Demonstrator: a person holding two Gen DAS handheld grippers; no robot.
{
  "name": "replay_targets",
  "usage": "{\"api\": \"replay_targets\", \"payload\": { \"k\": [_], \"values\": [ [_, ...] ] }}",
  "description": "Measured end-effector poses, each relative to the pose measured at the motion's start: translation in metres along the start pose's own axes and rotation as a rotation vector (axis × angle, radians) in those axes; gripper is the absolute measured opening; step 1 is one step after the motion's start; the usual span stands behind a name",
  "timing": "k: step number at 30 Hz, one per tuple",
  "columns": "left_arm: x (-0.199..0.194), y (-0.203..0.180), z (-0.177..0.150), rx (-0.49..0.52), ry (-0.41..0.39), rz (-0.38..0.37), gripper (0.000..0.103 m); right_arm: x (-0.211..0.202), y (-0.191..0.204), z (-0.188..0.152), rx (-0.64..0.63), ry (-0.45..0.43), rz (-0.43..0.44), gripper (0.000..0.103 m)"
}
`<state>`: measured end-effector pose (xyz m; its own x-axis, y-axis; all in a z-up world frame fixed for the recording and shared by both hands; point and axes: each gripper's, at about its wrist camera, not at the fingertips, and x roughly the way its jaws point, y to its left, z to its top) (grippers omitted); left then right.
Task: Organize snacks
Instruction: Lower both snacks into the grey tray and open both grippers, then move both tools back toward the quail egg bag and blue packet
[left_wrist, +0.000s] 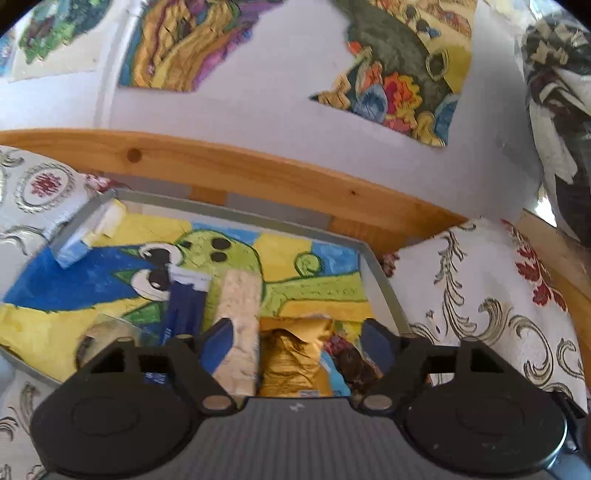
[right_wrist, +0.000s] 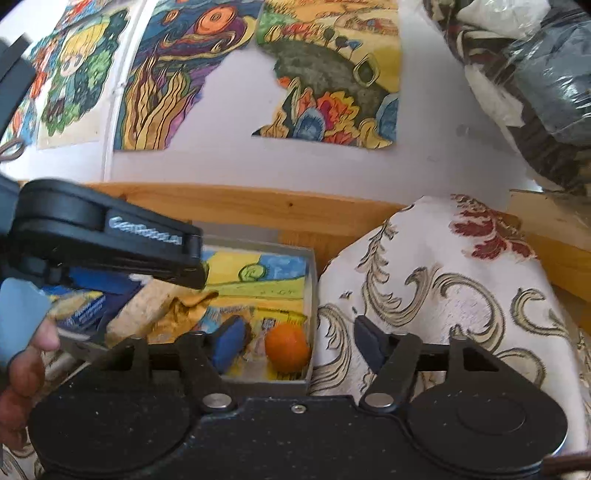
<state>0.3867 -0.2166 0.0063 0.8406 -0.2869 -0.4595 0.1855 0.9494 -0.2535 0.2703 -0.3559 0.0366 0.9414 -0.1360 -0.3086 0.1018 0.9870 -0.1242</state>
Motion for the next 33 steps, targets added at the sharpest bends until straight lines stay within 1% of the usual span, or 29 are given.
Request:
{"api": "replay_targets", "payload": {
  "k": [1, 3, 4, 6, 8, 13, 19, 24, 28, 33],
  "values": [
    [-0.004, 0.002, 0.001, -0.005, -0.011, 0.012, 0.086, -0.002, -0.001, 0.001, 0.008, -0.009, -0.002, 0.076],
    [-0.011, 0.005, 0.002, -0.013, -0.031, 0.032, 0.092, -0.007, -0.002, 0.004, 0.025, -0.027, -0.005, 0.085],
    [-0.015, 0.007, 0.002, -0.015, -0.038, 0.041, 0.093, -0.01, -0.003, 0.005, 0.032, -0.036, -0.005, 0.086],
    [-0.025, 0.01, 0.003, -0.016, -0.062, 0.063, 0.099, -0.014, -0.003, 0.008, 0.038, -0.049, -0.001, 0.093],
    [-0.036, 0.013, 0.004, -0.017, -0.089, 0.082, 0.102, -0.02, -0.002, 0.01, 0.037, -0.065, 0.004, 0.098],
    [-0.064, 0.018, 0.003, -0.001, -0.129, 0.116, 0.102, -0.041, 0.004, 0.015, 0.01, -0.1, 0.009, 0.102],
    [-0.098, 0.028, -0.005, -0.035, -0.173, 0.149, 0.102, -0.074, 0.009, 0.016, -0.013, -0.125, 0.013, 0.102],
    [-0.126, 0.036, -0.017, -0.043, -0.193, 0.175, 0.102, -0.092, 0.008, 0.017, 0.026, -0.133, 0.026, 0.102],
    [-0.15, 0.044, -0.032, -0.078, -0.19, 0.188, 0.102, -0.101, 0.006, 0.014, 0.063, -0.11, 0.02, 0.102],
    [-0.176, 0.054, -0.049, -0.077, -0.18, 0.203, 0.102, -0.122, 0.008, 0.011, 0.062, -0.115, 0.007, 0.102]
  ]
}}
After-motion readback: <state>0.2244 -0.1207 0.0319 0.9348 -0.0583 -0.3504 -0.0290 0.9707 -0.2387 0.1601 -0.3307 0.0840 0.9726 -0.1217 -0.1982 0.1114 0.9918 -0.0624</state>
